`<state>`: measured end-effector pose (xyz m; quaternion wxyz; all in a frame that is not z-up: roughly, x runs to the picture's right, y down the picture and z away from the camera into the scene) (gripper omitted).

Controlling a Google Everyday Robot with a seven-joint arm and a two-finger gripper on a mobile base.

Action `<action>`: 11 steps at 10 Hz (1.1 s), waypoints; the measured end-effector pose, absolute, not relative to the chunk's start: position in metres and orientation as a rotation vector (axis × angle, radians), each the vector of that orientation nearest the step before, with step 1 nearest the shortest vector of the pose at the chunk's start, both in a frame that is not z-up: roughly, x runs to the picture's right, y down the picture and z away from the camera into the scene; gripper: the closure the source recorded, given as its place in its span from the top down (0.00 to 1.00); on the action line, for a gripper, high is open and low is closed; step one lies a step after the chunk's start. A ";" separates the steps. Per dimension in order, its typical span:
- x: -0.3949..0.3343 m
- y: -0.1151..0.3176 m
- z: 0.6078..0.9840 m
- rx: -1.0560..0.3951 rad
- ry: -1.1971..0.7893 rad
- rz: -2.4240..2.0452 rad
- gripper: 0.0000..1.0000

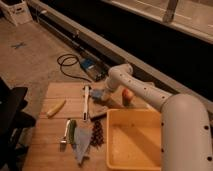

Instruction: Wipe table surface with sponge

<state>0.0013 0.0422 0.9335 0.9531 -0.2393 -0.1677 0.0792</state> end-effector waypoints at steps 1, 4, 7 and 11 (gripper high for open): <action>-0.001 0.053 0.923 -0.493 -0.333 0.163 0.05; 0.017 0.060 0.920 -0.498 -0.291 0.199 0.05; 0.052 0.043 0.932 -0.475 -0.256 0.231 0.05; 0.027 0.030 0.937 -0.460 -0.303 0.191 0.05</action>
